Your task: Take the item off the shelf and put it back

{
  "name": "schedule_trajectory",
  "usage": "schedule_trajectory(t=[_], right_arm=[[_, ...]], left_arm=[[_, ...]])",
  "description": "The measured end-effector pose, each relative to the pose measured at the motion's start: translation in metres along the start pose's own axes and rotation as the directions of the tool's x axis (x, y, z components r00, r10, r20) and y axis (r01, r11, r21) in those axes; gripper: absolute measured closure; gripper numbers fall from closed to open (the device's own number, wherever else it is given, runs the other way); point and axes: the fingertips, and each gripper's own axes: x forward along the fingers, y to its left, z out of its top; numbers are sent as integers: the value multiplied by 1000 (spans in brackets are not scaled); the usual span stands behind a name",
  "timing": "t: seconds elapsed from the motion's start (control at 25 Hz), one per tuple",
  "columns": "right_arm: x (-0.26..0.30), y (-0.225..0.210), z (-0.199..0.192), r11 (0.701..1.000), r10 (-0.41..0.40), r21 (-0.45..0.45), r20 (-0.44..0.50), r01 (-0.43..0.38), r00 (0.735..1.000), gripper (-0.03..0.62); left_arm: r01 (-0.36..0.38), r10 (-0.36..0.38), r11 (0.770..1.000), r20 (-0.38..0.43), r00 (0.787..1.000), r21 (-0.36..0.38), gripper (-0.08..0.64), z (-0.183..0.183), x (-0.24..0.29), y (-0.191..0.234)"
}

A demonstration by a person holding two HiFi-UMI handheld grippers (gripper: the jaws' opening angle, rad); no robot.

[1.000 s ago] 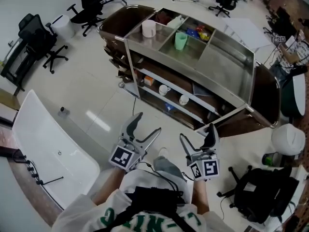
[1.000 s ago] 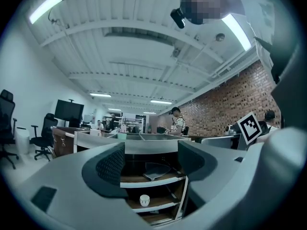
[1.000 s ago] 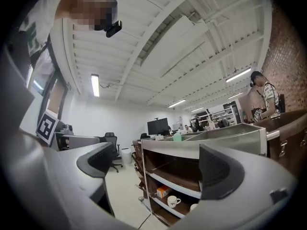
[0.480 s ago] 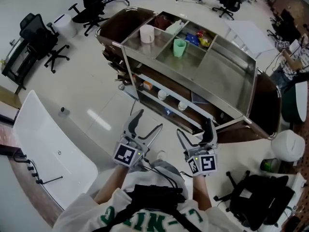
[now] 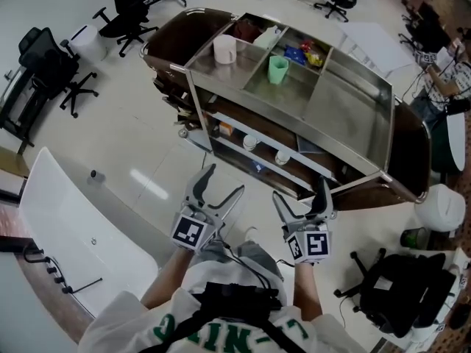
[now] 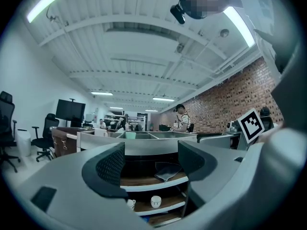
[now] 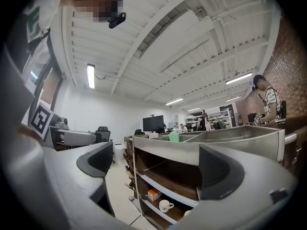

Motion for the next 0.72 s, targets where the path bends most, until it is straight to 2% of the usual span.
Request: schedule_trajectory(t=[0.16, 0.28, 0.48, 0.64, 0.72], right_arm=[[15, 6, -27, 1000, 0, -12, -6, 0, 1000, 20], [29, -1, -67, 1000, -13, -8, -16, 13, 1000, 20], [58, -26, -164, 998, -63, 14, -32, 64, 997, 19], [85, -52, -254, 994, -110, 7, -30, 110, 994, 18], [98, -70, -304, 990, -139, 1, -32, 139, 990, 20]], left_arm=[[-3, 3, 1000, -2, 1000, -10, 224, -22, 3, 20], [-1, 1, 1000, 5, 1000, -4, 224, -55, 13, 38], [7, -8, 1000, 24, 1000, 29, 224, -135, 42, 69], [24, -23, 1000, 55, 998, -9, 224, -194, 70, 86], [34, -35, 999, 81, 996, 21, 224, -232, 84, 102]])
